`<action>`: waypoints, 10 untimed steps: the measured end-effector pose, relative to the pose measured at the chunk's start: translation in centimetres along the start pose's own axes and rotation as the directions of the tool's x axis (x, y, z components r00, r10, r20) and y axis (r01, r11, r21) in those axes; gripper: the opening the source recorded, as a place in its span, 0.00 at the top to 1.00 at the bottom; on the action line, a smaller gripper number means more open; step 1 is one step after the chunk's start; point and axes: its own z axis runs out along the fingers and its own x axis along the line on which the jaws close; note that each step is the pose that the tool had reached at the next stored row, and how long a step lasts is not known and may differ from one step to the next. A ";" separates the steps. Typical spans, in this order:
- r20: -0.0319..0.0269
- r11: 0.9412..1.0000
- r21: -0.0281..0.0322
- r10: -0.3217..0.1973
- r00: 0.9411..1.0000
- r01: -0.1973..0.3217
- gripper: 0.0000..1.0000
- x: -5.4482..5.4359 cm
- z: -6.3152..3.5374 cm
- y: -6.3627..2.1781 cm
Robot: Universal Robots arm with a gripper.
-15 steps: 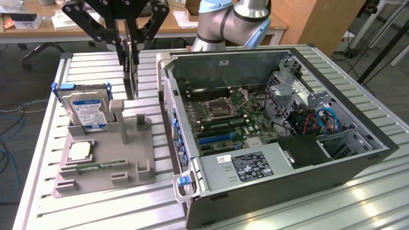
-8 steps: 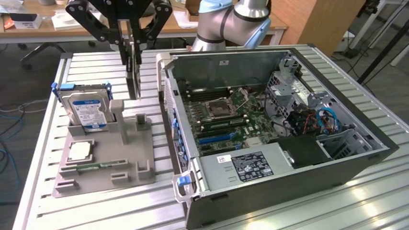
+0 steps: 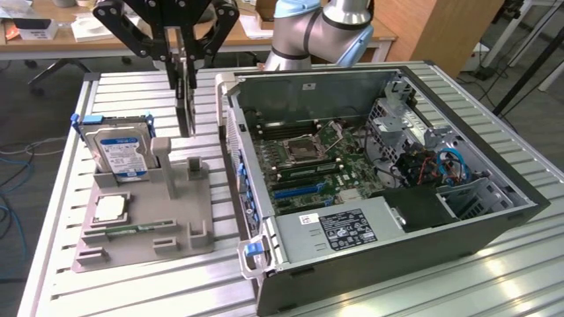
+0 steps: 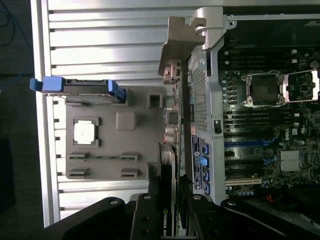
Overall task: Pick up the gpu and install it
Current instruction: 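Pick up the gpu and move the gpu toward the slot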
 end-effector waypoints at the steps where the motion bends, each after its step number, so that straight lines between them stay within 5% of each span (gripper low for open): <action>1: 0.000 1.000 0.000 0.000 1.000 0.000 0.73 -0.1 0.00 0.01; 10: 0.000 1.000 0.000 0.000 1.000 0.000 0.73 -0.9 0.02 0.06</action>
